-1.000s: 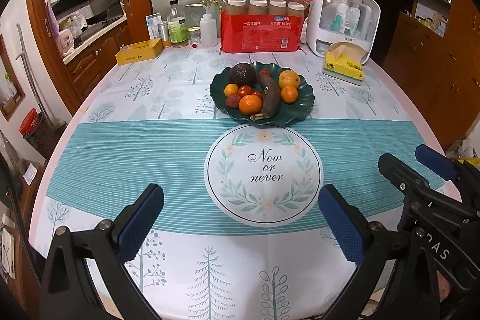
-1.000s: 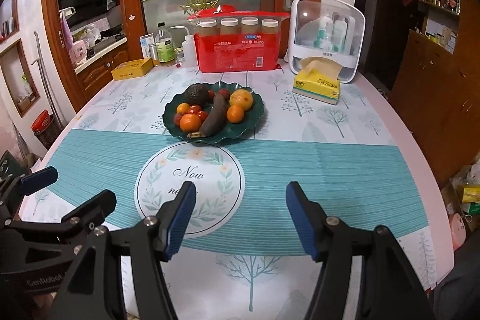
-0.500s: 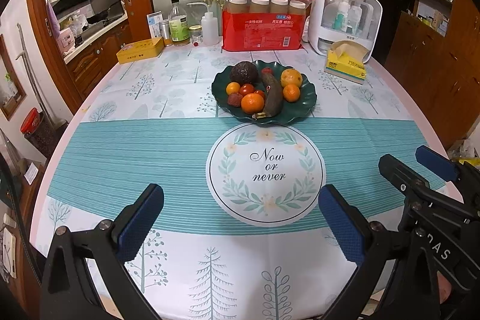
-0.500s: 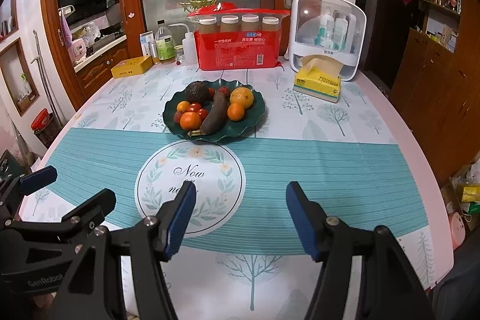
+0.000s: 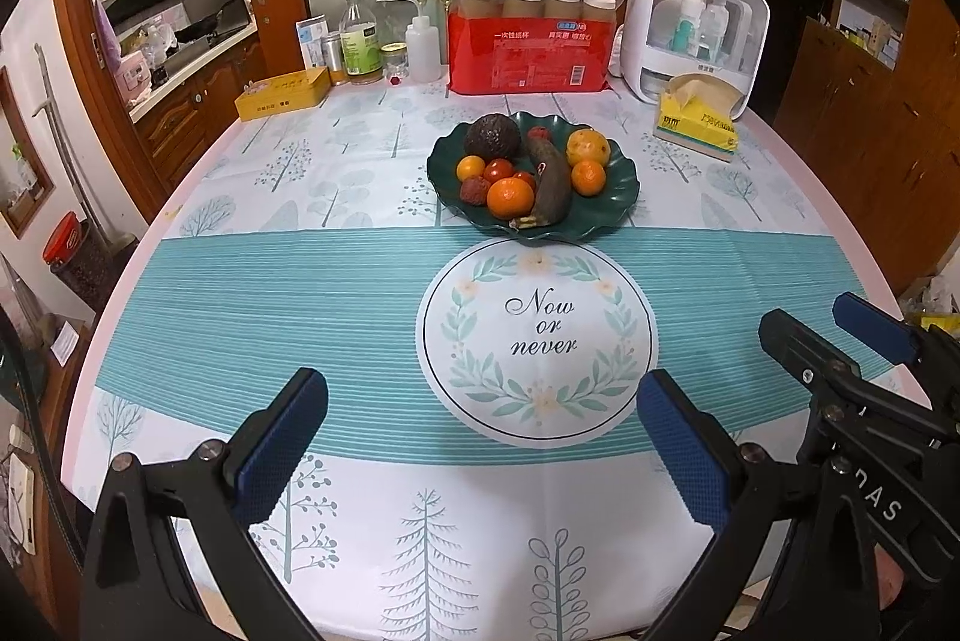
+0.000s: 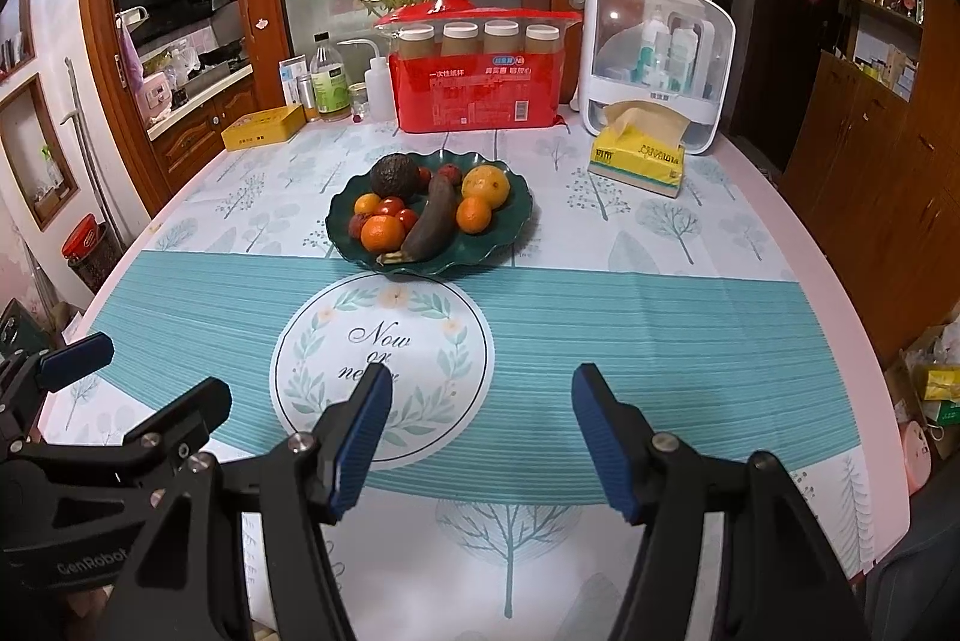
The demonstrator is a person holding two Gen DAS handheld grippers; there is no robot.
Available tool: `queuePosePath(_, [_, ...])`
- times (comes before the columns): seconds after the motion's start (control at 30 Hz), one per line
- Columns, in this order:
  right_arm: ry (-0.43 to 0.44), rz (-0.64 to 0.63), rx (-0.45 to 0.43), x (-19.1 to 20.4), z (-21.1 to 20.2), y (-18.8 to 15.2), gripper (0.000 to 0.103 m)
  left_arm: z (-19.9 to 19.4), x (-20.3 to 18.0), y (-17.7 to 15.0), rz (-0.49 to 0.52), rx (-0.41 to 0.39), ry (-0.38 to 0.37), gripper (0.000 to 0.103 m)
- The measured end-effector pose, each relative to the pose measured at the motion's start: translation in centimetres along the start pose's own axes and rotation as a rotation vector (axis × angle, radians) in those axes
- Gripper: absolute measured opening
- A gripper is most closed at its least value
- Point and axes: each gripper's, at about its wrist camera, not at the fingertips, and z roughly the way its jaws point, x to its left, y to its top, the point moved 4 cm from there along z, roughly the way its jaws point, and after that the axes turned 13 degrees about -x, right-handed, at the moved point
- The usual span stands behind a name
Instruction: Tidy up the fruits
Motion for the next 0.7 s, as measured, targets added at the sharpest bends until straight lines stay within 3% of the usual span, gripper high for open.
queuePosePath(0.7, [-0.002,0.003,0.016,0.30,0.34,-0.35,0.063,0.26,0.14,-0.38,-0.004,0.015,-0.001,0.102])
